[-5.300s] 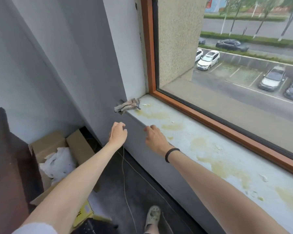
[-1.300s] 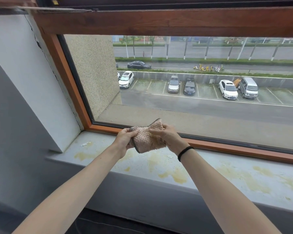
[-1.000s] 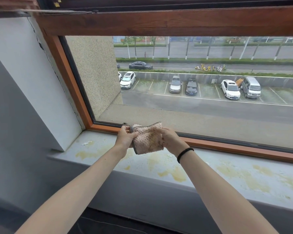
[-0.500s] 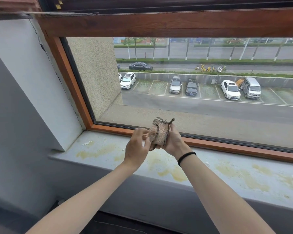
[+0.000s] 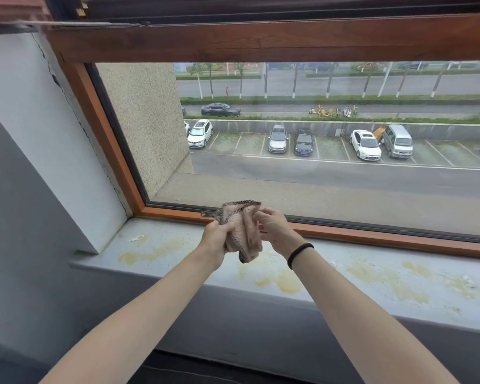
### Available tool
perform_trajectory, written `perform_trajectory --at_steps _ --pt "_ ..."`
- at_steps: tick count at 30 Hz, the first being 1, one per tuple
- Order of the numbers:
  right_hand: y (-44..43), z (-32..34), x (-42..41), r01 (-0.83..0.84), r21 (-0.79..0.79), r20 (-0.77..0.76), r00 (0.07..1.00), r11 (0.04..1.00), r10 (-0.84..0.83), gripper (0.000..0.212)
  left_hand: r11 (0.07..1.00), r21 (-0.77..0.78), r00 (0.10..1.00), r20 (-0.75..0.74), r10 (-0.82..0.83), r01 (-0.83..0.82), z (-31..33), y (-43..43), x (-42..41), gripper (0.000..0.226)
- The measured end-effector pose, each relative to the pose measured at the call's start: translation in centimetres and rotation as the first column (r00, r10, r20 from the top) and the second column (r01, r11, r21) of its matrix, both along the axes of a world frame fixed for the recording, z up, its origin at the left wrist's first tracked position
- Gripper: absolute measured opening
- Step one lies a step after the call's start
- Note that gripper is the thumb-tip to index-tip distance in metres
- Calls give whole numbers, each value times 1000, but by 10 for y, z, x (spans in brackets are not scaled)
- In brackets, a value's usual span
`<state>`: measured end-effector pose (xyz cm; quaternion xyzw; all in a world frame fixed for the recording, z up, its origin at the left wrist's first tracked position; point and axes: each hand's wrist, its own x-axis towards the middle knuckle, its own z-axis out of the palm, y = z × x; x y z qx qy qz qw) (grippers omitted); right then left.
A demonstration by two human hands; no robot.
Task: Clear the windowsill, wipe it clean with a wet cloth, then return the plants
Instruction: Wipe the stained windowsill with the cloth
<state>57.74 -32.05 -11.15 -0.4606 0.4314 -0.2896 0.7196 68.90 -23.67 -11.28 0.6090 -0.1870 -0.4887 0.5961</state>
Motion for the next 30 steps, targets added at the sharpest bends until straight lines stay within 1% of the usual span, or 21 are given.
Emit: perform_trajectory --at_steps 1,3,7,9,10,12,13,14,15,16,18,20,22,23,24,25,26,27,28,29,30 --pt "-1 0 -1 30 6 3 1000 1000 -30 18 999 31 992 -113 46 -43 1 -1 7 5" --pt "-5 -2 -3 83 29 29 996 996 -84 23 995 71 976 -202 79 -65 3 -1 20 10" --pt "-7 -3 -3 76 53 21 997 996 -77 20 993 66 964 -255 -79 99 15 6 30 8" --pt "-6 -2 0 55 89 47 997 995 -59 16 987 91 969 -221 -111 133 20 8 32 5" --pt "-5 -1 1 43 101 57 997 994 -49 15 991 86 978 -192 -86 104 22 7 35 13" --pt "-6 0 3 31 102 38 999 994 -35 17 999 35 984 -176 8 -2 25 2 40 49" --pt "-6 1 4 35 91 -3 999 995 -34 17 998 10 983 -172 60 -59 28 0 43 65" --pt "-5 2 5 54 74 -56 997 996 -50 18 994 -4 983 -149 104 -106 31 -2 44 73" --pt "-5 3 6 67 56 -102 993 996 -61 20 991 -14 986 -105 129 -131 35 -3 44 70" --pt "-3 4 5 52 63 -111 993 997 -45 24 992 -31 992 -30 120 -121 39 -2 41 58" --pt "4 9 5 -101 149 12 995 984 100 39 998 -56 969 248 5 9 48 2 31 36" --pt "10 12 8 -251 216 196 958 944 210 55 963 -20 837 499 -222 268 53 9 21 29" --pt "12 14 9 -261 301 323 933 917 159 57 878 45 717 557 -418 477 54 15 13 22" --pt "11 15 8 -251 367 380 919 896 103 56 861 23 707 560 -432 508 54 16 11 17" --pt "12 16 7 -242 422 420 906 874 48 55 884 -37 741 562 -367 467 55 16 11 14" --pt "12 17 4 -234 451 448 894 861 9 55 929 -109 803 545 -241 353 54 14 14 12" --pt "9 16 2 -220 458 458 889 861 -17 55 967 -156 857 507 -95 200 52 11 19 12" --pt "7 14 0 -204 456 463 886 866 -35 57 985 -162 884 467 30 52 49 7 26 12" --pt "6 11 -2 -202 457 476 878 866 -47 60 990 -129 884 453 111 -58 46 6 32 13" --pt "5 9 -3 -204 470 492 868 859 -63 64 991 -73 873 468 136 -115 41 5 38 14" --pt "5 8 -3 -224 475 512 857 851 -61 70 992 -19 862 494 115 -121 35 5 41 13"
